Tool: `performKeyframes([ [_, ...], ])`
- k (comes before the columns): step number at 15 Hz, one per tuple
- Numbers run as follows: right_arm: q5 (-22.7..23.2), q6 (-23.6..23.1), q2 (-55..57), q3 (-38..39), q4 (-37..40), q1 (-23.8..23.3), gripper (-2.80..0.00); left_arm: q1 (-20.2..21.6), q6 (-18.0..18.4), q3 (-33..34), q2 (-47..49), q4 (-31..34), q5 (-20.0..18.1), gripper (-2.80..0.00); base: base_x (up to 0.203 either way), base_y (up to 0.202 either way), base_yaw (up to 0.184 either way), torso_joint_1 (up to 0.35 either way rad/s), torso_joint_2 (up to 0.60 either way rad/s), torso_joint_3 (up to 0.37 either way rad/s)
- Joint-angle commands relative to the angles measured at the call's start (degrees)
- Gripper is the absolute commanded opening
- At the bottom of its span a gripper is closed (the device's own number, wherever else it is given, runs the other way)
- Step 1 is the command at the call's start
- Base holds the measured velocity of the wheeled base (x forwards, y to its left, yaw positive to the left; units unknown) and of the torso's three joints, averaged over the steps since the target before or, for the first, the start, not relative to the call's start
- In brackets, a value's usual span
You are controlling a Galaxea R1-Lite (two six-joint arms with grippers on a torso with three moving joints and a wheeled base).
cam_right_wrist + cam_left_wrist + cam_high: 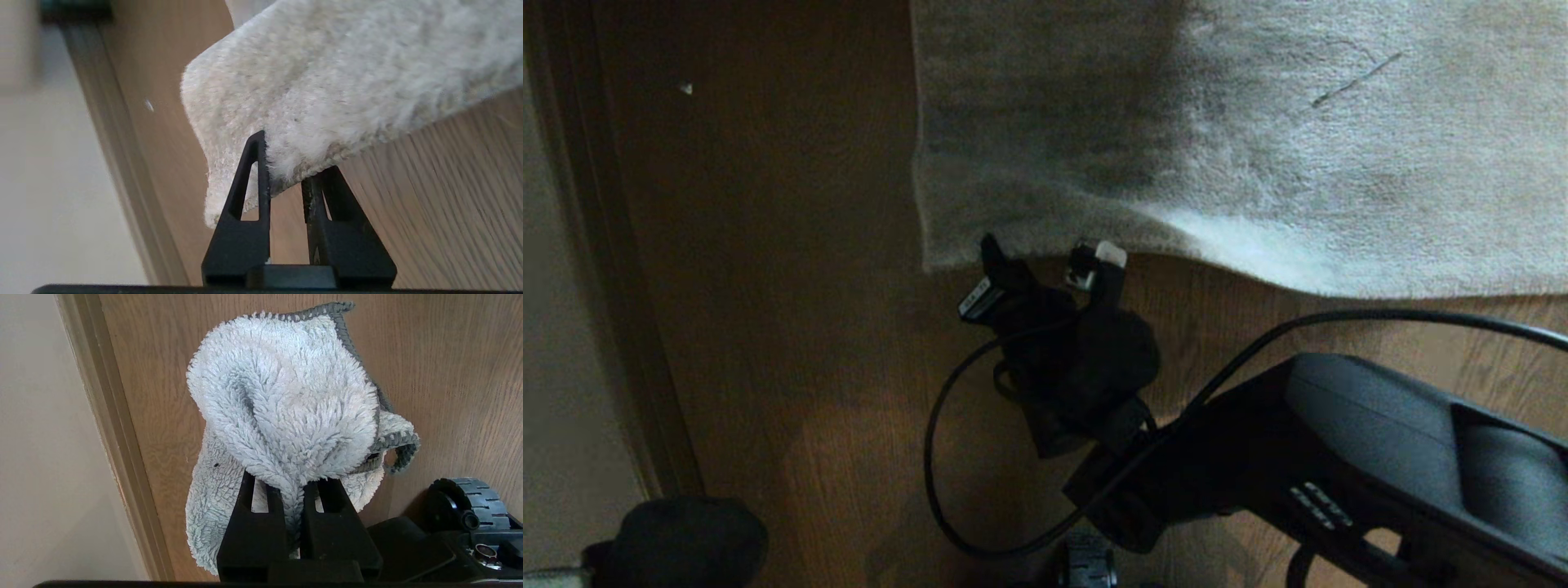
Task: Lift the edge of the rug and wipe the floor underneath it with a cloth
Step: Lift up the carpet
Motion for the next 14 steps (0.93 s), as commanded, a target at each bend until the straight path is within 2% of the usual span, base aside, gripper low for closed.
performKeyframes([
  [1, -0.28, 0.7, -3.28, 0.07, -2.78, -0.6, -2.8, 0.01, 0.01, 0.0, -0.02, 0.02, 0.0, -2.8, 0.0, 0.0, 0.0, 0.0, 0.0, 0.0],
  [8, -0.05, 0.97, -9.65, 0.48, -2.78, -0.93, -2.8, 0.01, 0.01, 0.0, -0.02, 0.02, 0.0, -2.8, 0.0, 0.0, 0.0, 0.0, 0.0, 0.0],
  [14, 2.92, 0.15, -14.77, 4.5, -2.78, 1.33, -2.8, 0.01, 0.01, 0.0, -0.02, 0.02, 0.0, -2.8, 0.0, 0.0, 0.0, 0.0, 0.0, 0.0],
])
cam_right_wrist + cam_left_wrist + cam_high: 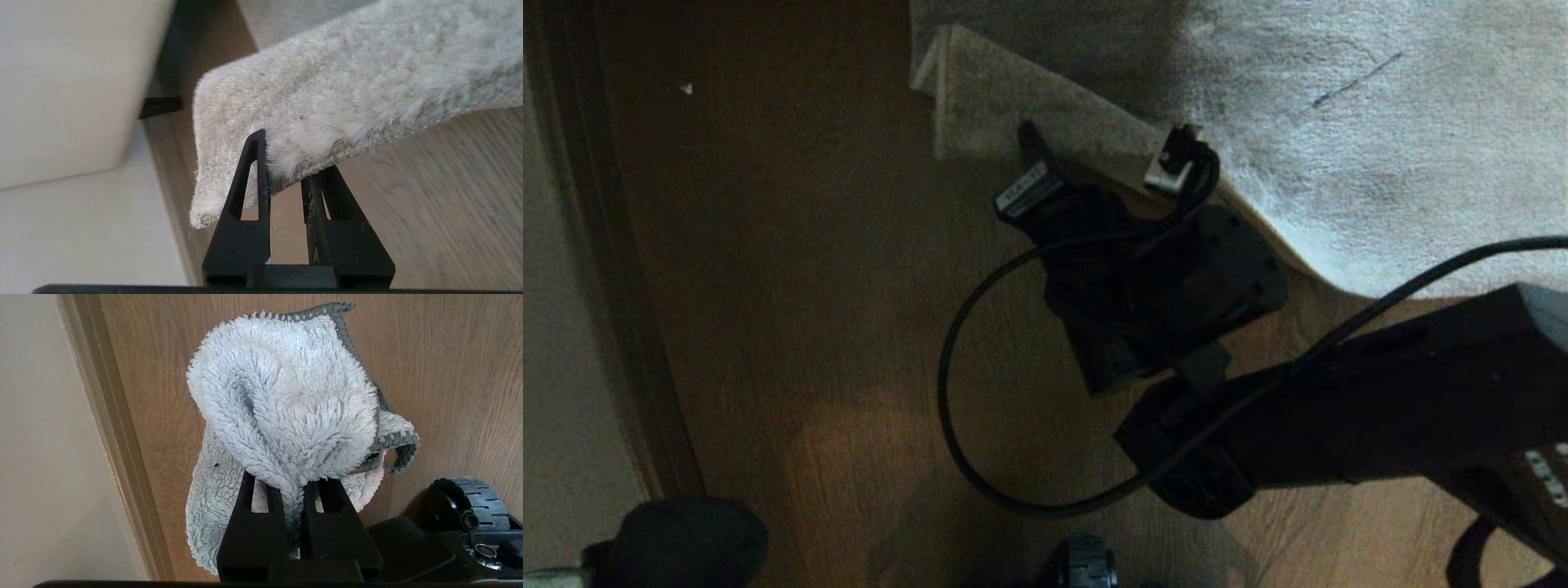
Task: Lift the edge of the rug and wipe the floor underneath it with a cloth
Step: Lift up the carpet
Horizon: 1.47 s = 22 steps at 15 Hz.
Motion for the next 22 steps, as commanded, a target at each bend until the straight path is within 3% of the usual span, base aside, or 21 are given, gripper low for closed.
performKeyframes([
  [1, 0.12, 0.02, -2.86, 2.22, -2.72, 1.48, -2.8, 0.01, 0.02, 0.0, -0.02, 0.0, 0.03, -2.8, 0.0, 0.0, 0.0, 0.0, 0.0, 0.0],
  [8, 0.05, -1.39, -6.97, 5.78, -2.72, 4.75, -2.8, 0.01, 0.02, 0.0, -0.02, 0.0, 0.03, -2.8, 0.0, 0.0, 0.0, 0.0, 0.0, 0.0],
  [22, 0.12, -1.39, -9.17, 8.43, -2.72, 4.76, -2.8, 0.01, 0.11, 0.0, -0.02, 0.0, 0.03, -2.8, 0.0, 0.0, 0.0, 0.0, 0.0, 0.0],
])
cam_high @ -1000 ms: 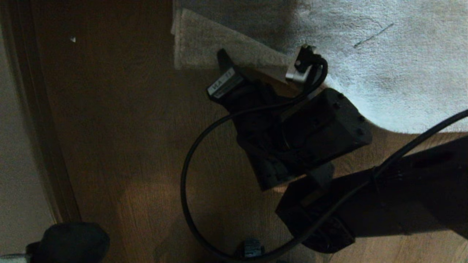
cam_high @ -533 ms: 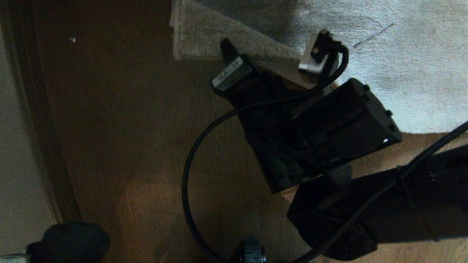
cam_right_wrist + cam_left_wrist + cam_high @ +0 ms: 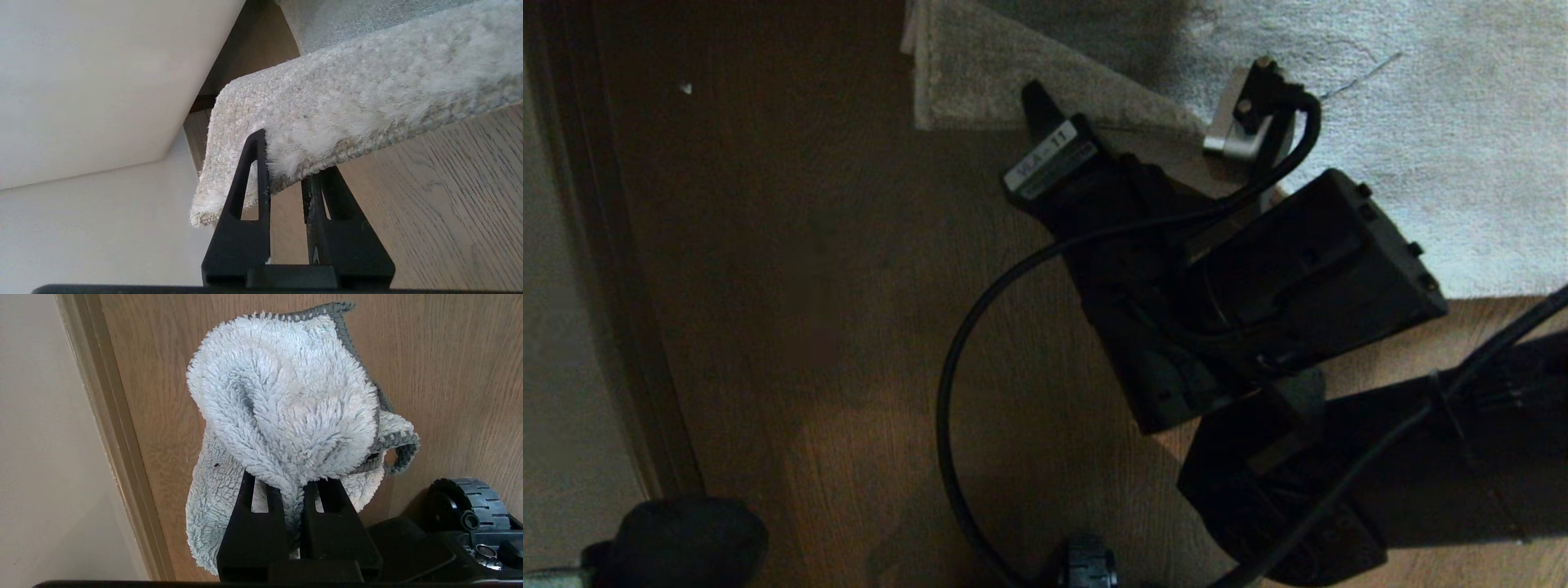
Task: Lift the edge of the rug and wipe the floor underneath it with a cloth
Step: Lift up the carpet
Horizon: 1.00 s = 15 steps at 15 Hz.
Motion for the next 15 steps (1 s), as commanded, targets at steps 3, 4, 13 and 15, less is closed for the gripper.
performKeyframes([
  [3, -0.18, 0.38, 0.16, 0.18, -2.77, -0.02, -2.8, 0.01, 0.46, 0.0, -0.02, 0.02, -0.09, -2.8, 0.0, 0.0, 0.0, 0.0, 0.0, 0.0],
  [4, -0.09, 0.47, 0.16, 0.18, -2.77, -0.02, -2.8, 0.01, 0.85, -0.08, -0.02, 0.02, -0.72, -2.8, 0.0, 0.0, 0.0, 0.0, 0.0, 0.0],
  [13, 4.48, 0.82, 0.42, -1.15, -2.77, -2.84, -2.8, 0.01, 2.89, -0.92, -0.02, -3.44, -3.84, -2.8, 0.0, 0.0, 0.0, 0.0, 0.0, 0.0],
  [15, 5.04, 0.9, 0.17, -1.48, -2.77, -3.87, -2.8, 0.01, 2.88, -2.47, -0.01, -2.94, -10.65, -2.8, 0.0, 0.0, 0.0, 0.0, 0.0, 0.0],
])
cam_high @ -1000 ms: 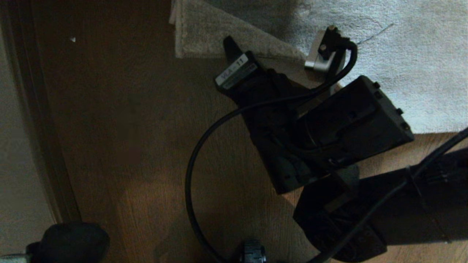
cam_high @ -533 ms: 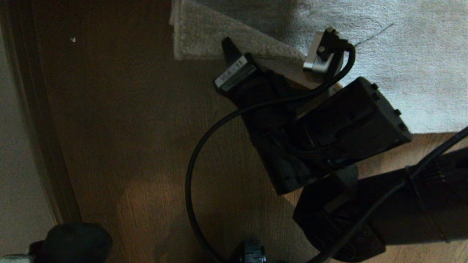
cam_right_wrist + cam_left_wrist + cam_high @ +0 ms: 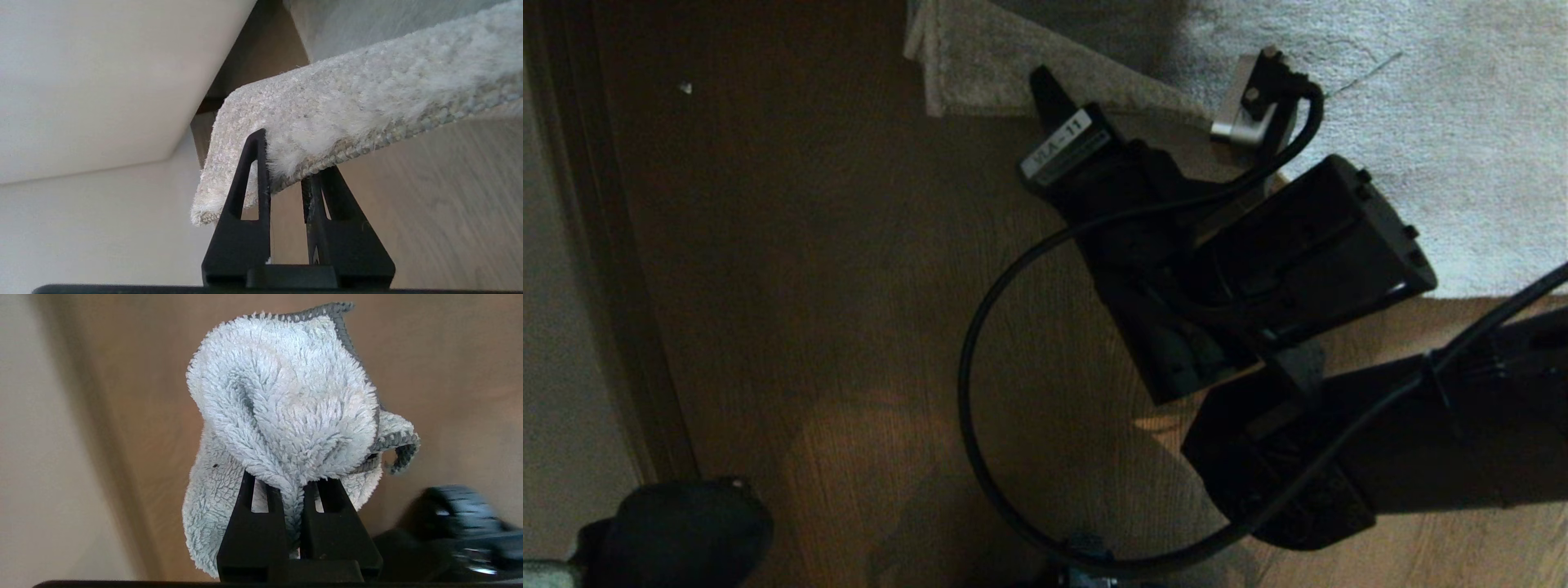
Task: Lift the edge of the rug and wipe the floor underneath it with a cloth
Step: Lift up the carpet
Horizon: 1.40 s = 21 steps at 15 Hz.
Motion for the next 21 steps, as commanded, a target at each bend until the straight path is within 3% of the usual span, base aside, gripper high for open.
performKeyframes([
  [1, 0.57, 0.08, -0.17, -0.26, -2.77, -1.24, -2.8, -0.02, 0.1, -1.47, 0.04, 0.34, -7.21, -2.8, 0.0, 0.0, 0.0, 0.0, 0.0, 0.0],
  [2, 0.77, 0.12, -0.17, -0.43, -2.77, -1.75, -2.8, -0.02, 0.14, -2.06, 0.06, 1.09, -9.14, -2.8, 0.0, 0.0, 0.0, 0.0, 0.0, 0.0],
  [6, 0.88, 0.38, -0.17, -1.05, -2.77, -3.74, -2.8, -0.03, 0.17, -4.13, 1.9, 3.52, -9.48, -2.8, 0.0, 0.0, 0.0, 0.0, 0.0, 0.0],
  [14, 6.94, 1.0, -0.35, -5.62, -2.77, -5.54, -2.8, -0.37, 0.22, -7.7, 15.58, 1.13, -11.79, -2.8, 0.0, 0.0, 0.0, 0.0, 0.0, 0.0],
  [21, 7.2, 0.88, 0.0, -5.36, -2.77, -5.54, -2.8, -0.53, 0.22, -12.15, 28.27, 0.19, -12.96, -2.8, 0.0, 0.0, 0.0, 0.0, 0.0, 0.0],
])
